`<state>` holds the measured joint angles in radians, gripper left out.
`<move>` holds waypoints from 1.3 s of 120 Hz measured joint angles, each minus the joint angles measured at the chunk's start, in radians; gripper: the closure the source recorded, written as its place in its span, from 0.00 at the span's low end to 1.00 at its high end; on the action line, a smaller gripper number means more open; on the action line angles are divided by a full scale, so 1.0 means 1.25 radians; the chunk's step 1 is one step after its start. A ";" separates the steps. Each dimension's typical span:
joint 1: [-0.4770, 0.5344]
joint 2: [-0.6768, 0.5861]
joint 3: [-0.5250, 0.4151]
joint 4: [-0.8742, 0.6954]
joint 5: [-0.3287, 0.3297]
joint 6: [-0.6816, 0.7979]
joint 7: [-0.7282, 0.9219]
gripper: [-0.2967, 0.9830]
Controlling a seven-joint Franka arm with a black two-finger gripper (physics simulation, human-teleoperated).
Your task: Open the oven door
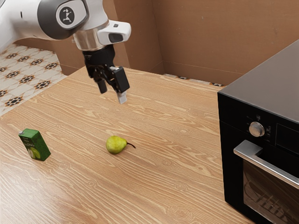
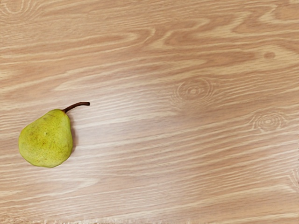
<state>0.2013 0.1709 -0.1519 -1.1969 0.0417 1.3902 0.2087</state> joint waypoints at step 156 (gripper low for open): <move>-0.068 -0.334 -0.511 -0.342 -0.128 0.372 0.845 0.23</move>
<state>0.1160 -0.2465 -0.7901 -1.6239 -0.1180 1.8556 1.2652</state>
